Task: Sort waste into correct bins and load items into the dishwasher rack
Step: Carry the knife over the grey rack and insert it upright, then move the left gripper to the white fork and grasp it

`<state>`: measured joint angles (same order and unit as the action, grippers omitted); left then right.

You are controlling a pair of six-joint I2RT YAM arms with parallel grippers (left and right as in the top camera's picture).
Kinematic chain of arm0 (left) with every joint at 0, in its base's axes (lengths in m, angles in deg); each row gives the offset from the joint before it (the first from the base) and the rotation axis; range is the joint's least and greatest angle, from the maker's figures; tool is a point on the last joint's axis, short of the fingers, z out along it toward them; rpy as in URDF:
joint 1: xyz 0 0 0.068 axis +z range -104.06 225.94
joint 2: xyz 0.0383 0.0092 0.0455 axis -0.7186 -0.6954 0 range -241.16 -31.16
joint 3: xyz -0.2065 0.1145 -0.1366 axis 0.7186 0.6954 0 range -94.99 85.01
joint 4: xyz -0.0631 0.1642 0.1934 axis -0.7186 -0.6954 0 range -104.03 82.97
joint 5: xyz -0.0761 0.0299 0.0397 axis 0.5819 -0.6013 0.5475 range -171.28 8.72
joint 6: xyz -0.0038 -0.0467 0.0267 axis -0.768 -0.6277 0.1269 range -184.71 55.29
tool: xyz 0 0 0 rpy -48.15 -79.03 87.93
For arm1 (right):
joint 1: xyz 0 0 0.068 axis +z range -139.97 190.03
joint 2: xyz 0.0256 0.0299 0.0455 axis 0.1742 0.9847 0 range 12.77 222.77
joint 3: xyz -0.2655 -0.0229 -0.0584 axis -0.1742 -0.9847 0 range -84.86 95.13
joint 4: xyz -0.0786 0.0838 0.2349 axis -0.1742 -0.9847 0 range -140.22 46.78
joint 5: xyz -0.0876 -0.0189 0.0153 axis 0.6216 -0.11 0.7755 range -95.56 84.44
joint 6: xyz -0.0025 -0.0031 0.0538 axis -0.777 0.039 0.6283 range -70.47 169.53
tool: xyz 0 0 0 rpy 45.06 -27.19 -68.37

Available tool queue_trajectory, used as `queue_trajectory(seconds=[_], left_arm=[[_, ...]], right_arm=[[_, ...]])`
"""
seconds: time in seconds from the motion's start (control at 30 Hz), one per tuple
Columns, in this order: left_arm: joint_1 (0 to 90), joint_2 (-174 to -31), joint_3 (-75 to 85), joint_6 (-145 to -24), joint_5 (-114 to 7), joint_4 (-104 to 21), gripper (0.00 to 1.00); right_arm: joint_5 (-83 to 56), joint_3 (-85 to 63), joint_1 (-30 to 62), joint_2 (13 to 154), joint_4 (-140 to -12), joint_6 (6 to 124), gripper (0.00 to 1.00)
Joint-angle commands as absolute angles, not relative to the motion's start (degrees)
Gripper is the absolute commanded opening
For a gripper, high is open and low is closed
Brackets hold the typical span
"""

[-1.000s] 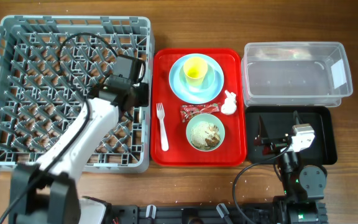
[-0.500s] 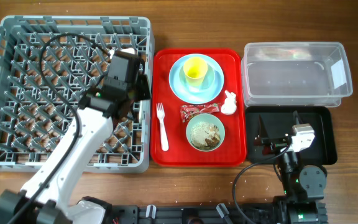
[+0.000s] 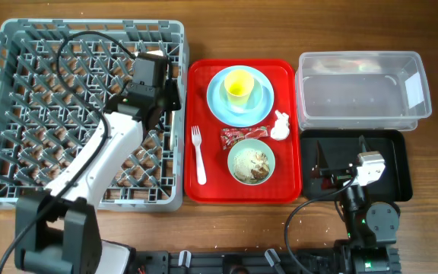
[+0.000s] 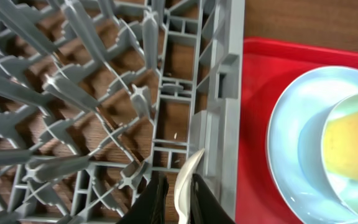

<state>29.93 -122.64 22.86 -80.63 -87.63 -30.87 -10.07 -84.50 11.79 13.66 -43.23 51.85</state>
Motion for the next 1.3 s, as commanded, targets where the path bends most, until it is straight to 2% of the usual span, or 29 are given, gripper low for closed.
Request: queue_trajectory(seconds=[0.0, 0.6, 0.67, 0.73, 0.9, 0.93, 0.97, 1.0, 1.03, 1.17, 1.27], left_arm=[[30.0, -124.6, 22.5, -78.4, -86.7, -30.8, 0.15], [30.0, -131.3, 23.1, -78.4, -84.1, -29.0, 0.17], [30.1, -131.6, 23.1, -78.4, -84.4, -28.1, 0.14], [30.1, -130.9, 23.0, -78.4, -85.0, -25.7, 0.04], [30.1, -126.7, 22.2, -78.4, -85.0, -24.5, 0.04], [30.1, -126.6, 22.2, -78.4, -84.8, -24.6, 0.05], [30.0, -126.8, 22.3, -78.4, -84.7, -25.1, 0.10], [29.9, -126.8, 22.3, -78.4, -84.7, -25.5, 0.33], [29.9, -126.8, 22.3, -78.4, -84.8, -25.6, 0.43], [30.1, -125.2, 22.0, -78.4, -86.7, -25.1, 0.43], [29.2, -119.5, 22.0, -80.9, -86.7, -28.4, 0.36]], right_arm=[[-10.9, -84.5, 11.5, 13.4, -42.9, 52.5, 1.00], [-10.9, -84.5, 11.5, 13.4, -42.9, 52.5, 1.00], [-10.9, -84.5, 11.5, 13.4, -42.9, 52.5, 1.00], [-10.9, -84.5, 11.5, 13.4, -42.9, 52.5, 1.00], [-10.9, -84.5, 11.5, 13.4, -42.9, 52.5, 1.00], [-10.9, -84.5, 11.5, 13.4, -42.9, 52.5, 1.00], [-10.9, -84.5, 11.5, 13.4, -42.9, 52.5, 1.00], [-10.9, -84.5, 11.5, 13.4, -42.9, 52.5, 1.00], [-10.9, -84.5, 11.5, 13.4, -42.9, 52.5, 1.00], [-10.9, -84.5, 11.5, 13.4, -42.9, 52.5, 1.00], [-10.9, -84.5, 11.5, 13.4, -42.9, 52.5, 1.00]])
